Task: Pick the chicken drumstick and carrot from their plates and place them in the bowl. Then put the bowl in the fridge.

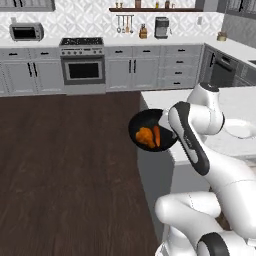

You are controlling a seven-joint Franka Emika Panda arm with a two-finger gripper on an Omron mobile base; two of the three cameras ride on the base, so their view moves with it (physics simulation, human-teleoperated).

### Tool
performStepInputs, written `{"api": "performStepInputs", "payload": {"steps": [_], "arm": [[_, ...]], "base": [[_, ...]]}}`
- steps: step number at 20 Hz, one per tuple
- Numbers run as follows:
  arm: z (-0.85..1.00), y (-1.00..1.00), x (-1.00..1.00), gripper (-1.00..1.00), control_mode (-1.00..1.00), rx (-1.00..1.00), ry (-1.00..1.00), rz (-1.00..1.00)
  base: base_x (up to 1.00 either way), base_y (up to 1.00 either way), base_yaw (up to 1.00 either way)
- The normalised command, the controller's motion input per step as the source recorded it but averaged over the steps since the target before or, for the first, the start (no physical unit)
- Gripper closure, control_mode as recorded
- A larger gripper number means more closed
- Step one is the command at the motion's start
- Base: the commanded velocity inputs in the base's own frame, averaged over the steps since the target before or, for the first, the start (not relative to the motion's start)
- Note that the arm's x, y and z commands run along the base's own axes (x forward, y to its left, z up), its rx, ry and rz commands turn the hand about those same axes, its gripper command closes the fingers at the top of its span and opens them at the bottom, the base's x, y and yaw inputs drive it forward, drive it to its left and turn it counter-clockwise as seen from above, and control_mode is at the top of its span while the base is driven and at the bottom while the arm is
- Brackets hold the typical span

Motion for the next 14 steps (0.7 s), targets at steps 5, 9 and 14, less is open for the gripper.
{"api": "performStepInputs", "payload": {"steps": [5, 9, 14], "arm": [[0.00, 0.00, 0.00, 1.00, 1.00, 0.00, 0.00, 0.00], [0.00, 0.00, 0.00, 1.00, 1.00, 0.00, 0.00, 0.00], [0.00, 0.00, 0.00, 1.00, 1.00, 0.00, 0.00, 0.00]], "base": [[0.75, 1.00, -0.17], [1.00, 1.00, -0.31], [1.00, 0.98, -0.38]]}}
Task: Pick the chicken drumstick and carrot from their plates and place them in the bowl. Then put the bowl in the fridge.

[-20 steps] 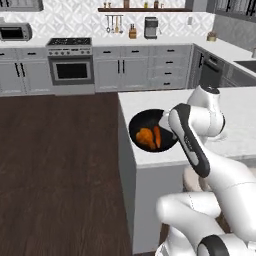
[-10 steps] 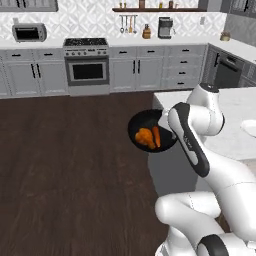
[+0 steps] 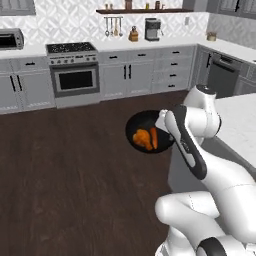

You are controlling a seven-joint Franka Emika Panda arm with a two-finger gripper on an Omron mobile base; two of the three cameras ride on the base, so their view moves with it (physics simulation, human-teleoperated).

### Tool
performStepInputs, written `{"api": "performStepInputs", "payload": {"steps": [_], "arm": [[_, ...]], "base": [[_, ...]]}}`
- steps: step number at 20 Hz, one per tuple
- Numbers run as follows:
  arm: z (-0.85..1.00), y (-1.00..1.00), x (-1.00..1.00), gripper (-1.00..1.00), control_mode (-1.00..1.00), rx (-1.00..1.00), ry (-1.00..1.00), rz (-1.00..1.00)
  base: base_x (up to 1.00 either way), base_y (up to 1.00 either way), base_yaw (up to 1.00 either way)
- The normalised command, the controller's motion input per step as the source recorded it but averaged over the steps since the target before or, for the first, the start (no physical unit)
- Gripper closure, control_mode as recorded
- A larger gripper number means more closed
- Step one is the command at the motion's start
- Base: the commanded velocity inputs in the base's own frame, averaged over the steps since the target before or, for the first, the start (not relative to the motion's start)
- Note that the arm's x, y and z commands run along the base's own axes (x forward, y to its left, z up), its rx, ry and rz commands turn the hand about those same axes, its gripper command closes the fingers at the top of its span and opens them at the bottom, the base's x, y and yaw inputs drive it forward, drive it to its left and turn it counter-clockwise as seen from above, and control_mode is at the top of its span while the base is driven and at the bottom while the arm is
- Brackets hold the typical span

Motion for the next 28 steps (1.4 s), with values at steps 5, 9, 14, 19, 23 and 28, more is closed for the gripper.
{"api": "performStepInputs", "payload": {"steps": [5, 9, 14, 19, 23, 28], "arm": [[0.00, 0.00, 0.00, 1.00, 1.00, 0.00, 0.00, 0.00], [0.00, 0.00, 0.00, 1.00, 1.00, 0.00, 0.00, 0.00], [0.00, 0.00, 0.00, 1.00, 1.00, 0.00, 0.00, 0.00], [0.00, 0.00, 0.00, 1.00, 1.00, 0.00, 0.00, 0.00], [0.00, 0.00, 0.00, 1.00, 1.00, 0.00, 0.00, 0.00], [0.00, 0.00, 0.00, 1.00, 1.00, 0.00, 0.00, 0.00]], "base": [[1.00, 0.91, -0.11], [1.00, 0.50, 0.16], [1.00, 0.34, 0.20], [1.00, 0.31, 0.25], [1.00, 0.26, 0.44], [0.98, 0.20, 0.59]]}}
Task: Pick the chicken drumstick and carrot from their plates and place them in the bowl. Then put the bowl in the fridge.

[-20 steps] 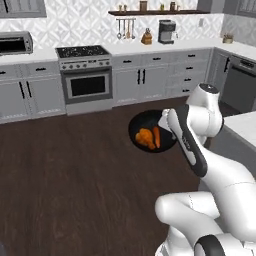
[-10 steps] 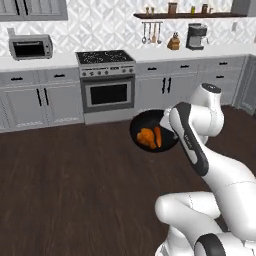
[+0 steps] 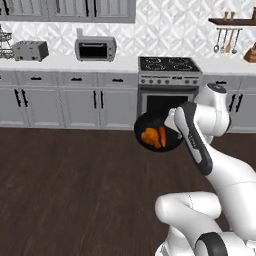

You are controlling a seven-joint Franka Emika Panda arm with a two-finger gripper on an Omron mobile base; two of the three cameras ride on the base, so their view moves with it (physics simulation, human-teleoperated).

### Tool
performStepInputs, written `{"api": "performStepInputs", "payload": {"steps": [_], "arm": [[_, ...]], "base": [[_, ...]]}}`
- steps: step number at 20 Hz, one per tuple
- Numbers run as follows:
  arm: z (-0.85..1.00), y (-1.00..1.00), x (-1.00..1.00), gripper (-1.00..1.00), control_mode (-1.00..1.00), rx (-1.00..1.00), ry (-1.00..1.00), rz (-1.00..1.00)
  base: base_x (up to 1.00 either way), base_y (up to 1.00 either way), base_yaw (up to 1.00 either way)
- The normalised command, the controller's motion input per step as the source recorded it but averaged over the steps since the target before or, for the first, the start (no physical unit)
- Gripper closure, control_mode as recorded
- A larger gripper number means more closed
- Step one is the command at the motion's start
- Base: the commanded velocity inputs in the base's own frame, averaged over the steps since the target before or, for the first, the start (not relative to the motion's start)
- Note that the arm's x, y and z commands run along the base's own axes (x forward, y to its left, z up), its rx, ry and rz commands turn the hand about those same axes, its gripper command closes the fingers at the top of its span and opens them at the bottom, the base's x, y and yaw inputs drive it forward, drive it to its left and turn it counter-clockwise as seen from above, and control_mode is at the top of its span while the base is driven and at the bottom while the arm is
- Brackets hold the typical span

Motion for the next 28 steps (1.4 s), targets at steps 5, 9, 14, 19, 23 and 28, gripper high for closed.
{"api": "performStepInputs", "payload": {"steps": [5, 9, 14, 19, 23, 28], "arm": [[0.00, 0.00, 0.00, 1.00, 1.00, 0.00, 0.00, 0.00], [0.00, 0.00, 0.00, 1.00, 1.00, 0.00, 0.00, 0.00], [0.00, 0.00, 0.00, 1.00, 1.00, 0.00, 0.00, 0.00], [0.00, 0.00, 0.00, 1.00, 1.00, 0.00, 0.00, 0.00], [0.00, 0.00, 0.00, 1.00, 1.00, 0.00, 0.00, 0.00], [0.00, 0.00, 0.00, 1.00, 1.00, 0.00, 0.00, 0.00]], "base": [[1.00, 0.24, 0.42], [1.00, 0.24, 0.39], [1.00, 0.12, 0.42], [1.00, 0.04, 0.41], [1.00, 0.00, 0.43], [1.00, 0.00, 0.49]]}}
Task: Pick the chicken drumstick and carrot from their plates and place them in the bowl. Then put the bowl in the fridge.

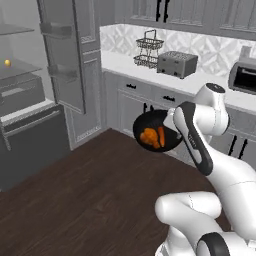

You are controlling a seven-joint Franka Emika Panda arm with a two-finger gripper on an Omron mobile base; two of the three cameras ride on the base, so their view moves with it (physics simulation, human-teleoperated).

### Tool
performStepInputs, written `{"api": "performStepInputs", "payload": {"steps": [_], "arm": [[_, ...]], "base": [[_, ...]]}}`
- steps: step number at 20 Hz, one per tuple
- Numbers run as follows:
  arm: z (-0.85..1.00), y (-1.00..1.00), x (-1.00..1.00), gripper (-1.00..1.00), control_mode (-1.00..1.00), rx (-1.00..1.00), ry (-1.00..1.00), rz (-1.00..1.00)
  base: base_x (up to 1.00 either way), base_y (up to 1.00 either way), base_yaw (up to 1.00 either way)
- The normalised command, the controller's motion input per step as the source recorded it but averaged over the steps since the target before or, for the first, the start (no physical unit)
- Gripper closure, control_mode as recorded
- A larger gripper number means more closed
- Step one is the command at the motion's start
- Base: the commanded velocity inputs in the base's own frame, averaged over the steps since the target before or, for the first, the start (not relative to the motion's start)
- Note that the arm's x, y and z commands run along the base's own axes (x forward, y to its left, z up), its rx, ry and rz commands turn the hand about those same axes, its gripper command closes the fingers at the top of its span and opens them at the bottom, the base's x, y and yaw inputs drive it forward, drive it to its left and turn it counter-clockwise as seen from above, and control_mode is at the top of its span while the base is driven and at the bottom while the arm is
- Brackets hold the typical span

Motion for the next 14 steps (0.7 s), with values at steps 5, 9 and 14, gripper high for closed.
{"api": "performStepInputs", "payload": {"steps": [5, 9, 14], "arm": [[0.00, 0.00, 0.00, 1.00, 1.00, 0.00, 0.00, 0.00], [0.00, 0.00, 0.00, 1.00, 1.00, 0.00, 0.00, 0.00], [0.00, 0.00, 0.00, 1.00, 1.00, 0.00, 0.00, 0.00]], "base": [[1.00, 0.00, 0.51], [1.00, 0.00, 0.54], [1.00, 0.05, 0.43]]}}
